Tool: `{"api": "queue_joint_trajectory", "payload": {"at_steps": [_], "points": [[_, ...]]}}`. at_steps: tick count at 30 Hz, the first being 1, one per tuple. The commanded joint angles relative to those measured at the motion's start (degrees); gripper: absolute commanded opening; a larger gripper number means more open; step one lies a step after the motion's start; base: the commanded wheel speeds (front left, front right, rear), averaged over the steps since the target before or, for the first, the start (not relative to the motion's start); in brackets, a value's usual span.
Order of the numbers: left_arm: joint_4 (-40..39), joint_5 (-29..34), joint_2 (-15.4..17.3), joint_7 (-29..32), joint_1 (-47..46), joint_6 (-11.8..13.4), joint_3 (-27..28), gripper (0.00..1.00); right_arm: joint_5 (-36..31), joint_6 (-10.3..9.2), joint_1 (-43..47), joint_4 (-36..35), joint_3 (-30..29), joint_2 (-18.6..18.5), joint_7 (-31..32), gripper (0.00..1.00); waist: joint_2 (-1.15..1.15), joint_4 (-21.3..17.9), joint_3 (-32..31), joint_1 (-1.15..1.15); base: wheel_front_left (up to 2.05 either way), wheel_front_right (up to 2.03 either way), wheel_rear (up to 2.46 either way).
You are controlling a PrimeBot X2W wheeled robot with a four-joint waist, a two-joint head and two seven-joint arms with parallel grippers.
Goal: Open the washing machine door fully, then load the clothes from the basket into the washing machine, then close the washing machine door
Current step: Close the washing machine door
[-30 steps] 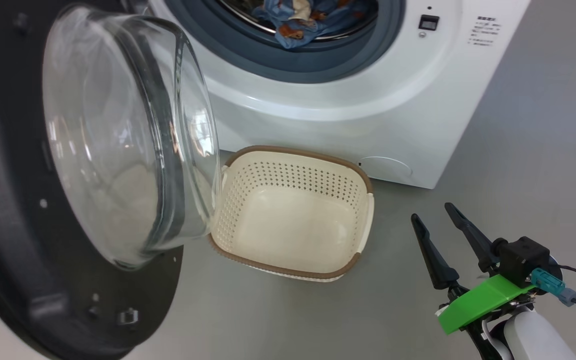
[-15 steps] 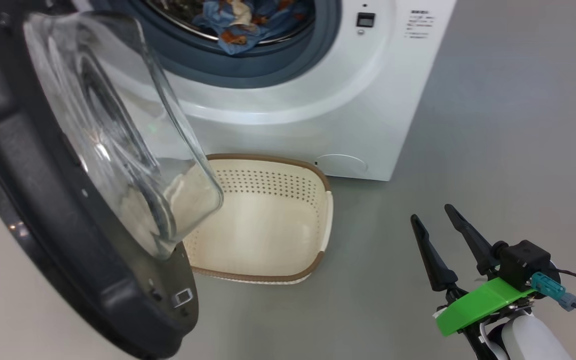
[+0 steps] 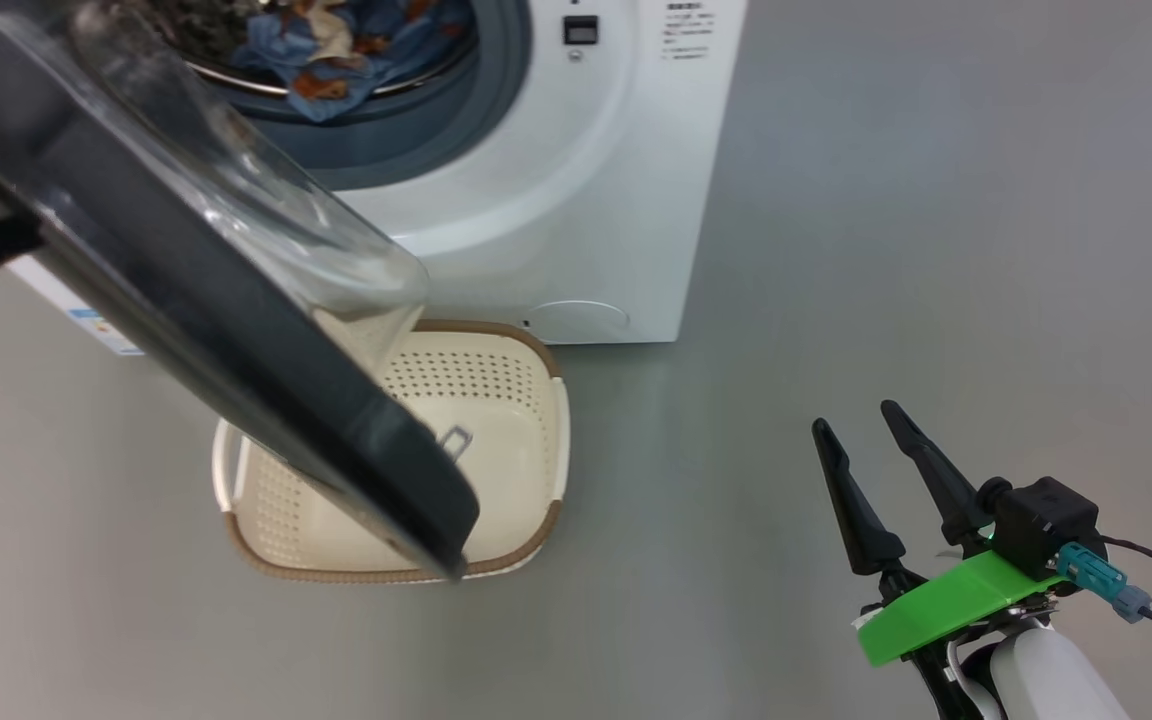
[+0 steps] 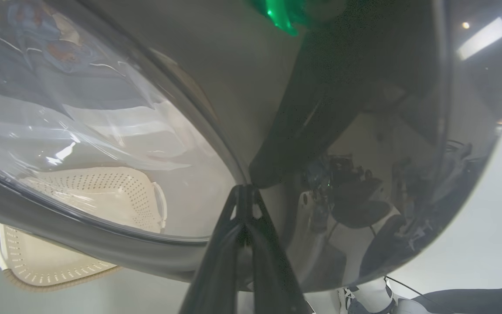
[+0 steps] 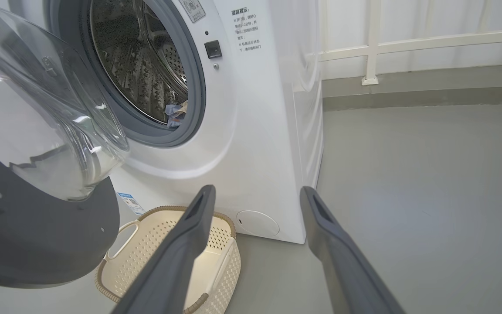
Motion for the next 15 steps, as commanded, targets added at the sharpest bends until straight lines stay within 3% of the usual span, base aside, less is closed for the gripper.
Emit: {"api": "queue_joint_trajectory", "payload": {"at_steps": [1, 9, 15], "points": [[-0.8, 0.6, 2.5, -1.2, -4.0, -0.4, 2.3, 0.00, -0.3, 0.09, -0.1, -1.7, 1.1, 0.5, -0.7, 1.00, 0.00, -2.7, 1.3, 0.00, 0.00, 0.00, 0.00], [1.5, 2.5, 2.5, -3.4, -7.1, -0.4, 1.4, 0.00, -0.3, 0.09, -0.7, -2.1, 0.6, 1.6, -0.7, 1.00, 0.00, -6.5, 2.7, 0.00, 0.00, 0.00, 0.00], [2.2, 3.0, 2.1, -4.9, -8.4, -0.4, 0.7, 0.00, -0.3, 0.09, -0.6, -2.2, 0.1, 2.1, -0.7, 1.00, 0.00, -7.2, 2.6, 0.00, 0.00, 0.00, 0.00]]}}
